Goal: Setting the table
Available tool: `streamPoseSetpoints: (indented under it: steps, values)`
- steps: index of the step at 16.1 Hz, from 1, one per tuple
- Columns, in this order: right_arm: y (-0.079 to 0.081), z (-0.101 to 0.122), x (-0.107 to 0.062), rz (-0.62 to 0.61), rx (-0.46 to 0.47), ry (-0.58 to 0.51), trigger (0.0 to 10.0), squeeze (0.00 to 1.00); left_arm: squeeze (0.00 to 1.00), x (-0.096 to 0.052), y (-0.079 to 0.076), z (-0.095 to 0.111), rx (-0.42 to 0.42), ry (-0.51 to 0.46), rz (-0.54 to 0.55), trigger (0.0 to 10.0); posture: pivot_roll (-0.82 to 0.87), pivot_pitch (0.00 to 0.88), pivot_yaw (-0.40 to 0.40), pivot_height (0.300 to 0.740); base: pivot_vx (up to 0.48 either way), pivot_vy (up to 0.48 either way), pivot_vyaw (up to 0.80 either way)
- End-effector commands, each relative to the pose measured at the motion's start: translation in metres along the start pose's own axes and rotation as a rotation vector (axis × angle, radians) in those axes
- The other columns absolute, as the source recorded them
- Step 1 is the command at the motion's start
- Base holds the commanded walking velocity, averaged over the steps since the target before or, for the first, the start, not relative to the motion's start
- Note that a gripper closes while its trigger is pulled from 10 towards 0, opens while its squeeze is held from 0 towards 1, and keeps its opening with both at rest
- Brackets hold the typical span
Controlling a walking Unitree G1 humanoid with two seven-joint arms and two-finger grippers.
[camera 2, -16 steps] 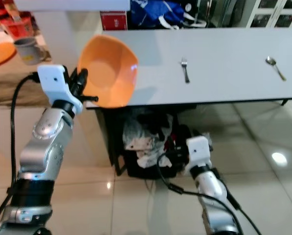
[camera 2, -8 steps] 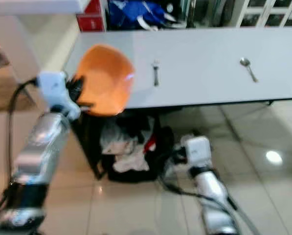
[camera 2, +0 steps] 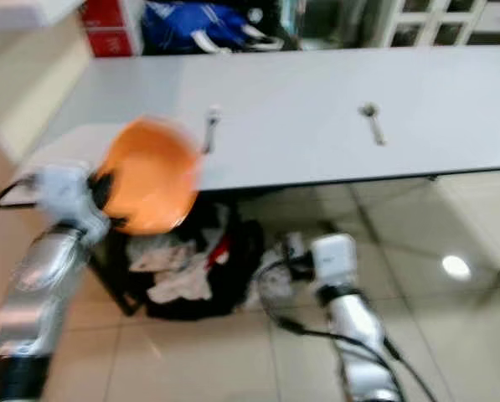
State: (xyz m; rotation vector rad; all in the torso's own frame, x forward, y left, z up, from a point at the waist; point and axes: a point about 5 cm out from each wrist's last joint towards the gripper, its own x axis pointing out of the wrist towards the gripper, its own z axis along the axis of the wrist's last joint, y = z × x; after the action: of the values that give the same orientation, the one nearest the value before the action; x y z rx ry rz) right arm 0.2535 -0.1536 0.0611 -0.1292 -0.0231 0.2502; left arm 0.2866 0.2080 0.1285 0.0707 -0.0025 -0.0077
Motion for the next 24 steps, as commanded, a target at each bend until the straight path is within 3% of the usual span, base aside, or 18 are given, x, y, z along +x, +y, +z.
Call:
streamPoseSetpoints:
  steps: [1,3,5,8,10,14,17,18,20,24]
  values:
    - [-0.008,0.003,-0.001,-0.023,-0.007,-0.017,10.0,0.00,0.00,-0.007,-0.010,0.012,0.015,-0.089,-0.046,0.0,-0.11,0.000,0.075,0.736,0.247,-0.409,0.00]
    - [-0.009,0.004,-0.001,-0.030,-0.004,-0.027,10.0,0.00,0.00,-0.022,-0.014,0.006,0.079,-0.100,-0.074,0.0,-0.11,0.000,0.078,0.736,0.247,-0.409,0.00]
    - [-0.010,0.005,-0.001,-0.040,0.001,-0.034,10.0,0.00,0.00,-0.033,-0.023,0.003,0.074,-0.103,-0.104,0.0,-0.11,0.000,0.077,0.736,0.255,-0.405,0.00]
    - [-0.009,0.006,0.000,-0.035,0.000,-0.039,10.0,0.00,0.00,-0.022,-0.023,0.012,0.059,-0.135,-0.086,0.0,-0.11,0.000,0.069,0.736,0.259,-0.401,0.00]
    - [-0.010,0.006,0.001,-0.032,0.000,-0.035,10.0,0.00,0.00,-0.020,-0.017,0.004,0.021,-0.087,-0.059,0.0,-0.11,0.000,0.070,0.736,0.259,-0.401,0.00]
    - [-0.013,0.007,0.001,-0.073,0.116,-0.053,10.0,0.00,0.00,-0.036,-0.015,-0.023,-0.047,-0.006,-0.036,0.0,-0.11,0.000,0.070,0.736,0.266,-0.395,0.00]
    - [-0.014,0.017,0.007,-0.049,0.102,-0.086,10.0,0.00,0.00,-0.030,-0.018,-0.009,-0.056,-0.053,-0.029,0.0,-0.11,0.000,0.062,0.736,0.282,-0.385,0.00]
    - [-0.014,0.019,0.008,-0.041,0.096,-0.087,10.0,0.00,0.00,-0.022,-0.016,0.003,-0.121,-0.067,-0.007,0.0,-0.11,0.000,0.057,0.736,0.368,-0.304,0.00]
    - [-0.013,0.018,0.008,-0.036,0.095,-0.078,10.0,0.00,0.00,-0.009,-0.012,0.024,-0.163,-0.112,0.014,0.0,-0.11,0.000,0.053,0.736,0.184,-0.152,0.00]
    - [-0.011,0.013,0.008,-0.022,0.090,-0.056,10.0,0.00,0.00,0.001,-0.016,0.043,-0.130,-0.163,-0.010,0.0,-0.11,0.000,0.055,0.736,0.000,0.000,0.00]
